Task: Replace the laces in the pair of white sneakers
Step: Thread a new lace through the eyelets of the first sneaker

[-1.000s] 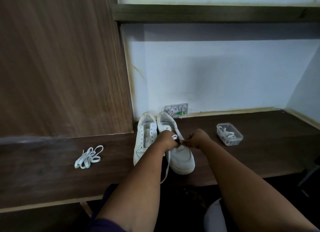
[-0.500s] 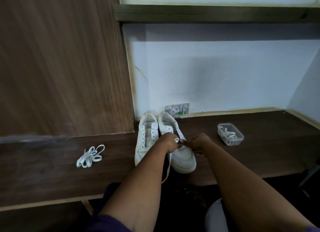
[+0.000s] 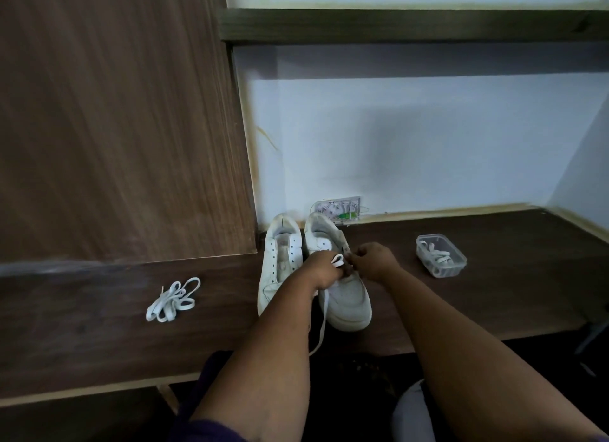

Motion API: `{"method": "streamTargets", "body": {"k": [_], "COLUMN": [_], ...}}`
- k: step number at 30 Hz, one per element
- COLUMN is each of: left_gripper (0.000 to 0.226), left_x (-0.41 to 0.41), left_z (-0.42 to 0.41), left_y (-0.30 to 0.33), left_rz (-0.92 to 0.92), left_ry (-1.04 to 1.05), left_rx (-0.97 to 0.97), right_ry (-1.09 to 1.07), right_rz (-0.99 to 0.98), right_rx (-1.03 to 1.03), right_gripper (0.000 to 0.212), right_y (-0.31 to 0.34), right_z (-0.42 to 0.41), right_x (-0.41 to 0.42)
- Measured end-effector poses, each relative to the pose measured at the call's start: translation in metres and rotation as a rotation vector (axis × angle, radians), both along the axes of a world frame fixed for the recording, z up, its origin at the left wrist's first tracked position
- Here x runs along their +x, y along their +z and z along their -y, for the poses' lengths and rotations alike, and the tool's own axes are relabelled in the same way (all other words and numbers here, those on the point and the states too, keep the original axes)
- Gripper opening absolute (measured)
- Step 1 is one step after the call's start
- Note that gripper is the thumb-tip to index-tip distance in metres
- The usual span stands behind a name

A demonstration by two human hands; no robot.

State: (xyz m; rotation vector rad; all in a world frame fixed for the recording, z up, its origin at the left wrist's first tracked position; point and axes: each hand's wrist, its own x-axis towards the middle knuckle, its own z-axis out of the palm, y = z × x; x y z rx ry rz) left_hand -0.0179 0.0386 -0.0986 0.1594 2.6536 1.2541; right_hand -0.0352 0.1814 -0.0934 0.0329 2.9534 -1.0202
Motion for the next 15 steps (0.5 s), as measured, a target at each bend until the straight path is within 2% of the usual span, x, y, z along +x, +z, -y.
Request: {"method": "streamTargets", "body": {"k": [2,4,6,8,10,12,14,15], "left_gripper": [0.012,0.023,0.023,0.025,0.026,0.025,0.025,0.025], "left_x": [-0.005,-0.013,-0.018,-0.021,-0.017,-0.014,-0.009,-0.006], "left_z": [0.004,0.015,0.032,0.051,0.062,0.065,0.062,0.059], "left_y": [0.003,0.014,0.033,0.05,0.058,0.058,0.06,0.063], "left_rz": [0.031,0.069,0.062,0.015,-0.016,-0.002,0.016,0.009], "left_ry": [0.101,0.325,0.502,0.558,0.531,0.496,0.471,0.457], "left_rx": [0.139,0.372,0.618,0.71,0.718,0.719,0.686,0.664], "right_ry": [0.018,0.03,0.037,0.029,0.147,0.418,0.652,0.687], "right_rz": [-0.041,-0.062,-0.097,-0.233,-0.347,-0.179,0.073,0.129], "right_rx": [0.02,0.095,0.175,0.212,0.161,0.156,0.36,0.473], "right_gripper": [0.035,0.026,0.016,0.025,0.036,0.045,0.063,0.075], "right_y": [-0.001,-0.002,-0.001,0.009,0.026,0.04,0.041,0.039], "right_z": [0.0,-0.001,-0.001,0.004,0.015,0.031,0.05,0.059], "right_x": [0.0,0.0,-0.002,-0.001,0.007,0.024,0.043,0.048]}}
